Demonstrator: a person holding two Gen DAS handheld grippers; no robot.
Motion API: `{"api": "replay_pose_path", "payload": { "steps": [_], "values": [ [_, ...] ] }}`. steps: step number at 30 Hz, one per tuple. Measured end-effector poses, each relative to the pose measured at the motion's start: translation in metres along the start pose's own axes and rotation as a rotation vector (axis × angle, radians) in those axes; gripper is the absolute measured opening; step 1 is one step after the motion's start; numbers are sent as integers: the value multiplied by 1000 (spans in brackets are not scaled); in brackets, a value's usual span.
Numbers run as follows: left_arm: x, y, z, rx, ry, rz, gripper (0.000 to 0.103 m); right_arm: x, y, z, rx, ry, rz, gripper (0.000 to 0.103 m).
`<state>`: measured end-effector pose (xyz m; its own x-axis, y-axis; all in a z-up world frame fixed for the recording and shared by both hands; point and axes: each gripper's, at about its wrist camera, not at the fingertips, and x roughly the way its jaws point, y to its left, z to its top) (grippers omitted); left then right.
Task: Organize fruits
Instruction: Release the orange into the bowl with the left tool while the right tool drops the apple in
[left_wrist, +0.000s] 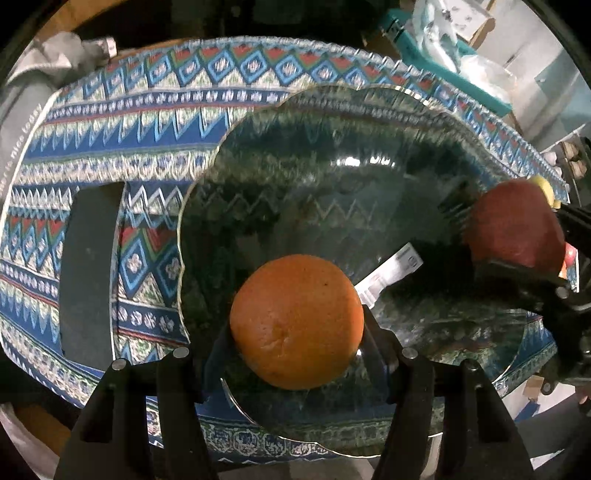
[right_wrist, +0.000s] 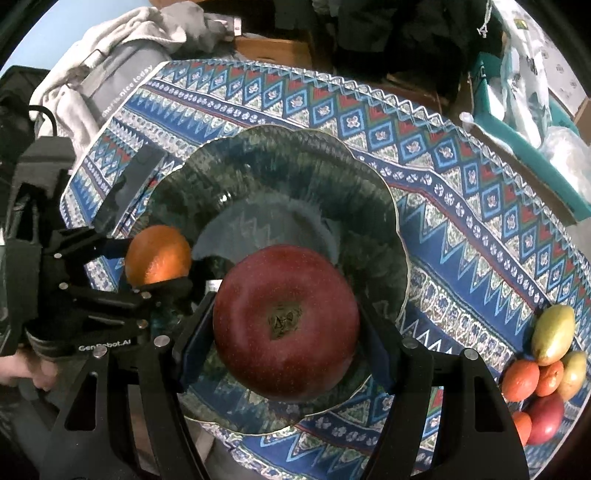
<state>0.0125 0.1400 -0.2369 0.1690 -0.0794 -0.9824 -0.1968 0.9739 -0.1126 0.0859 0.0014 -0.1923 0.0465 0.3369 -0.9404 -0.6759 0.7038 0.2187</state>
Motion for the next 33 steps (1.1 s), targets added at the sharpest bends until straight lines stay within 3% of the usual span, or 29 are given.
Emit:
{"api": "replay_pose_path", "payload": {
  "steps": [5,11,18,22,33],
  "values": [
    [3,0,-3,10,2,9,65,2,-7,-4,19,10,0,72],
    [-13,-8,0,53,-52,48,68,4,-6,-2,19,14,-4,72],
    [-24,-8,-4,56,-52,38,69,5,-6,-1,20,15,-6,73],
    [-34,-12,-7,78,-67,51,69,1,-13,-1,66,-2,44,74],
    [-49,-21,-7,109,-111,63,69,-3,-8,-1,49,-7,33,74]
  ]
}}
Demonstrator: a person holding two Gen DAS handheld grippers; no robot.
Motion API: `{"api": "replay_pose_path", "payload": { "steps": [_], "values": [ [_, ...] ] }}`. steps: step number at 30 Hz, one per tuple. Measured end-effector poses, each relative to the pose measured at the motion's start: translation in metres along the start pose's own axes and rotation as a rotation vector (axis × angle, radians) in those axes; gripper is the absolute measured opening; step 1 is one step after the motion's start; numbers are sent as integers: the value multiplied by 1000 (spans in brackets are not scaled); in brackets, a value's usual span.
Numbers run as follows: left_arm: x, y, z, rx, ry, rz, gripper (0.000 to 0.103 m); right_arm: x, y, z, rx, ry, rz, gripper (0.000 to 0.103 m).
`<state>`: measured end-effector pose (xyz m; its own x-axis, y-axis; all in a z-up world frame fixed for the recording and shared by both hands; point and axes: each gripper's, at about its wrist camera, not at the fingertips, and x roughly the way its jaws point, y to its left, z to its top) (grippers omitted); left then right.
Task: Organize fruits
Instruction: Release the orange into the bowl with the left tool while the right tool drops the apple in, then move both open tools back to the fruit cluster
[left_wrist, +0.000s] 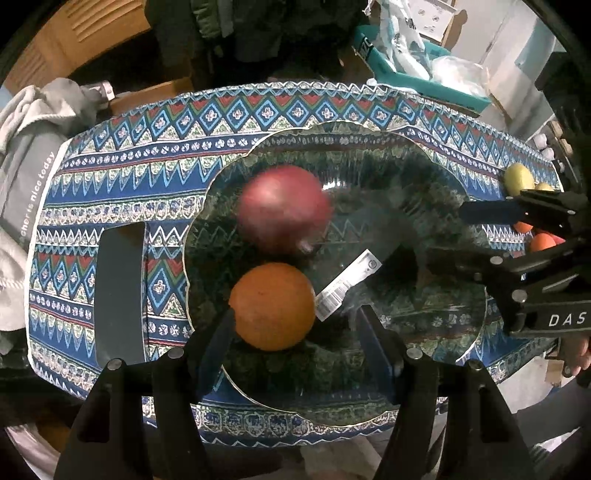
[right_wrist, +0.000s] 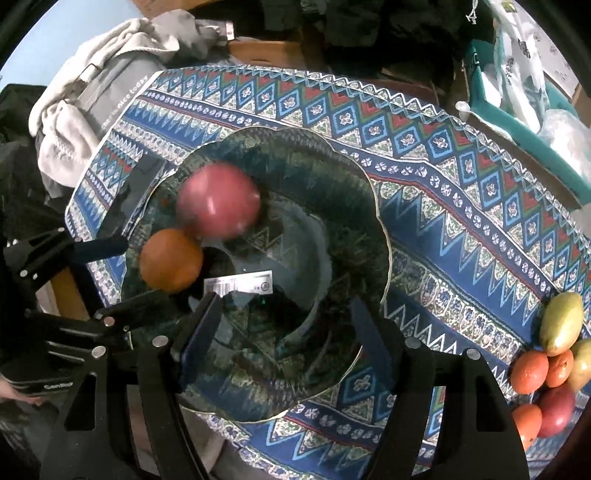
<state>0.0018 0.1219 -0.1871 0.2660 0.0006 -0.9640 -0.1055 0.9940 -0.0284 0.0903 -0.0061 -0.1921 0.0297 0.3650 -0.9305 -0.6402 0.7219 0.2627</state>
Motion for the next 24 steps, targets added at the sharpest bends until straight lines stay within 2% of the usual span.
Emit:
{"api": "replay_pose_path", "payload": {
  "steps": [4,12,24],
  "values": [
    [-4,-1,2,-8,-10,-8,69,-7,-1,-1,0,-22,7,74],
    [-6,-17,8,-8,-25,-48,69,-36,-15,-10,9,-87,-34,74],
    [-22,-64,23,67,-78,-76,71,-80,-56,-37,67,-154,-156,75]
  ]
}}
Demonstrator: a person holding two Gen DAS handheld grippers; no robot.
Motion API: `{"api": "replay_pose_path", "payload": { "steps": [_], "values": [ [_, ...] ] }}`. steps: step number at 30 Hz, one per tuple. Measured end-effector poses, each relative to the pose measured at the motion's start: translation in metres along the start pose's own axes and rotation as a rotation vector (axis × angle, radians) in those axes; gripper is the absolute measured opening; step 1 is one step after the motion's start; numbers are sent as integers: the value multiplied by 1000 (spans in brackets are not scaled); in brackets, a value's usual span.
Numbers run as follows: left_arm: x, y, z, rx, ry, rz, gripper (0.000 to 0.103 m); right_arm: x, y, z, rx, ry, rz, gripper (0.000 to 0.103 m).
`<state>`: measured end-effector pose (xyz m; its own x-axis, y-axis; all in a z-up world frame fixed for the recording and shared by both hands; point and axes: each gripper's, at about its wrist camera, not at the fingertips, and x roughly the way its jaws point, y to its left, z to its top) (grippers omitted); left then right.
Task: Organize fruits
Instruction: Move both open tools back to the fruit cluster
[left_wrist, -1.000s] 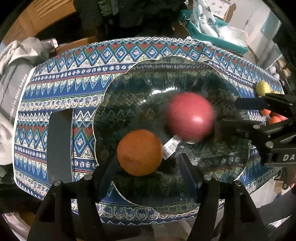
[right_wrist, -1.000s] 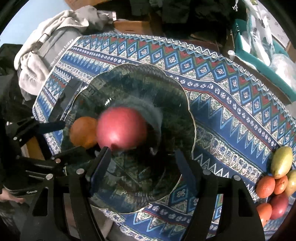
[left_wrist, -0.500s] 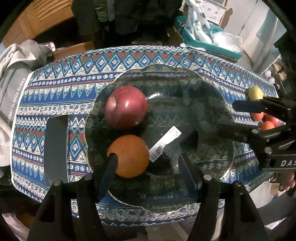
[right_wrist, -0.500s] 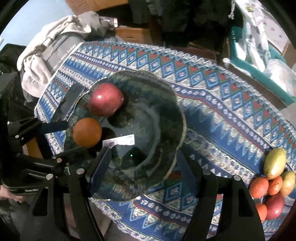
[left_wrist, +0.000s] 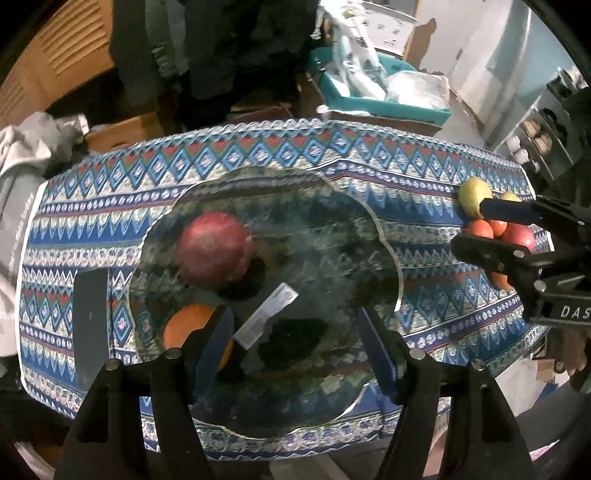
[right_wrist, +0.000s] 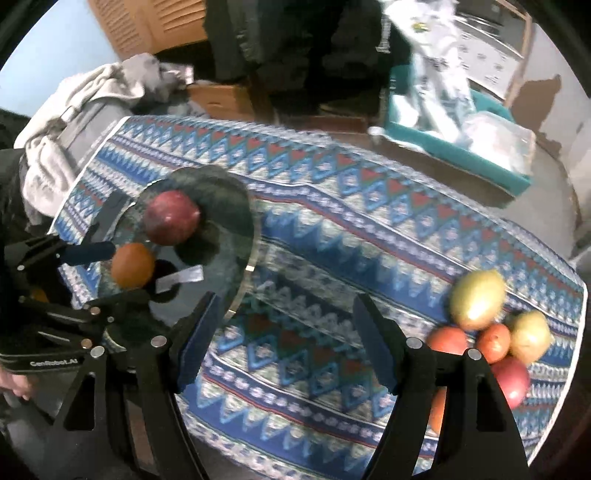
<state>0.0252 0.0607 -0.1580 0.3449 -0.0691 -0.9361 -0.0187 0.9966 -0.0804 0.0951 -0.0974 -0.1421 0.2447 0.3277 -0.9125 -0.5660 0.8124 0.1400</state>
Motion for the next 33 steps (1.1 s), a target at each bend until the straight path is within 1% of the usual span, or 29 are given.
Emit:
{"api": "replay_pose_path", "payload": {
  "steps": [8,11,16,19,24,28,33],
  "values": [
    [-9,-45,14,73,-39,-28,71,-33,-47,-21,81,-41,-61,75],
    [-11,-64,20,96,-50,-41,74,-43,-63,-30,101,-52,-87,76],
    [-13,-96,31,150,-68,-55,75,-59,-90,-41,122,-76,-136,79],
    [-10,-113,37,176,-66,-61,76,-70,-108,-46,141,-92,-159,79],
    [-4,-134,42,206,-59,-79,76,-83,-135,-55,190,-103,-169,81],
    [4,-147,47,218,-44,-88,76,-85,-155,-62,223,-86,-189,82],
    [15,-158,53,209,-16,-123,76,-81,-172,-72,246,-62,-201,82]
  ]
}}
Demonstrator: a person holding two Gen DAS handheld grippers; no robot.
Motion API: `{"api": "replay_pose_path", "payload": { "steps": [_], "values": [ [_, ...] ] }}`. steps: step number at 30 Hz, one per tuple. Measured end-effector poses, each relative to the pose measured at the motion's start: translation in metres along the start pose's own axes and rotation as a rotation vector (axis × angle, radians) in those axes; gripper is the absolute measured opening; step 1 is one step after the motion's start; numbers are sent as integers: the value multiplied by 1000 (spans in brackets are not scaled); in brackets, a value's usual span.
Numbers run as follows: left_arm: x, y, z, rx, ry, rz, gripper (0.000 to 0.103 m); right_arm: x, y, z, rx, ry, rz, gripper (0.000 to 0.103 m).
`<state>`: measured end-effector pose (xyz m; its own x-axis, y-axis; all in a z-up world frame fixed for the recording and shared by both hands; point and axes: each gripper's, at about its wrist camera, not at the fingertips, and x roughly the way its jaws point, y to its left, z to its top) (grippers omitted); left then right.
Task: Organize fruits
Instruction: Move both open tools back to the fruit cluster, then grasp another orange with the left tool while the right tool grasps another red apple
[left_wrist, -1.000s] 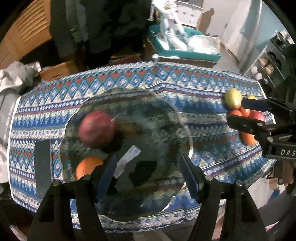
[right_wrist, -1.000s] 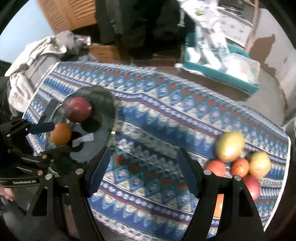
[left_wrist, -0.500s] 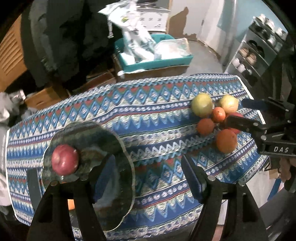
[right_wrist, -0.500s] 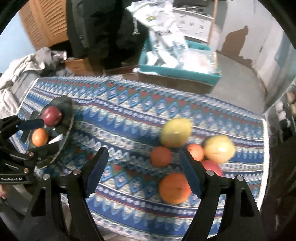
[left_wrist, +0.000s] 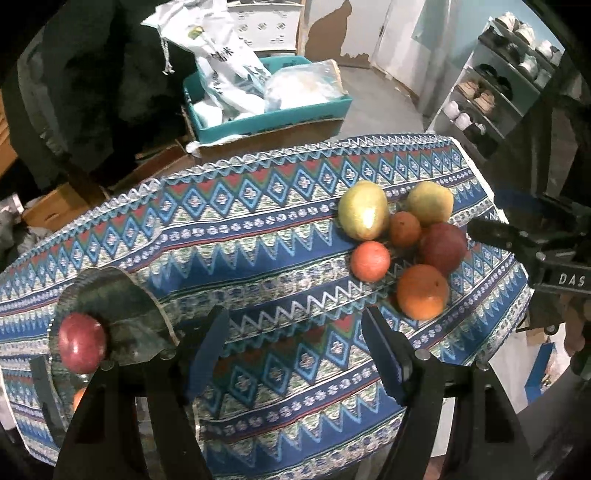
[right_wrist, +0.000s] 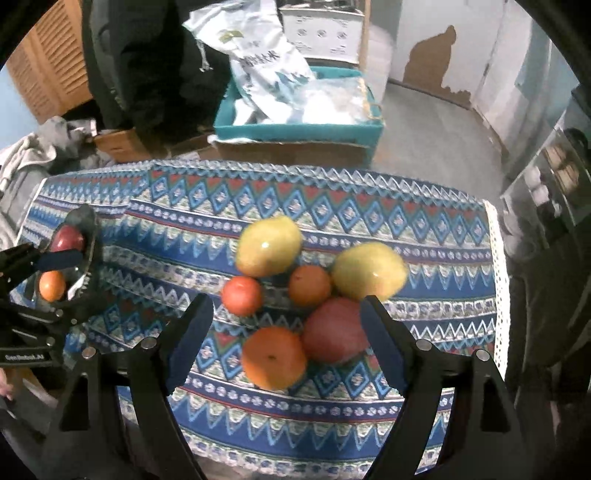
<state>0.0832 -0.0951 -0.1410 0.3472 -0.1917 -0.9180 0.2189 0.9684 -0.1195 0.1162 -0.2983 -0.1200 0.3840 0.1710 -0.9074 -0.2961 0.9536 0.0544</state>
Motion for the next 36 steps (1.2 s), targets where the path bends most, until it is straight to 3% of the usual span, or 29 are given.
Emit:
{"api": "replay_pose_path", "payload": {
  "steps": [23,34,36],
  "values": [
    [72,-24,22,20,103,-33,76,82,-58,-31,128,163,8,82],
    [96,-38,32,0,138,-86,76,110,-67,-43,187,199,81,82],
    [99,-39,32,-10,143,-96,76,112,-67,-43,191,193,89,77]
  ]
}}
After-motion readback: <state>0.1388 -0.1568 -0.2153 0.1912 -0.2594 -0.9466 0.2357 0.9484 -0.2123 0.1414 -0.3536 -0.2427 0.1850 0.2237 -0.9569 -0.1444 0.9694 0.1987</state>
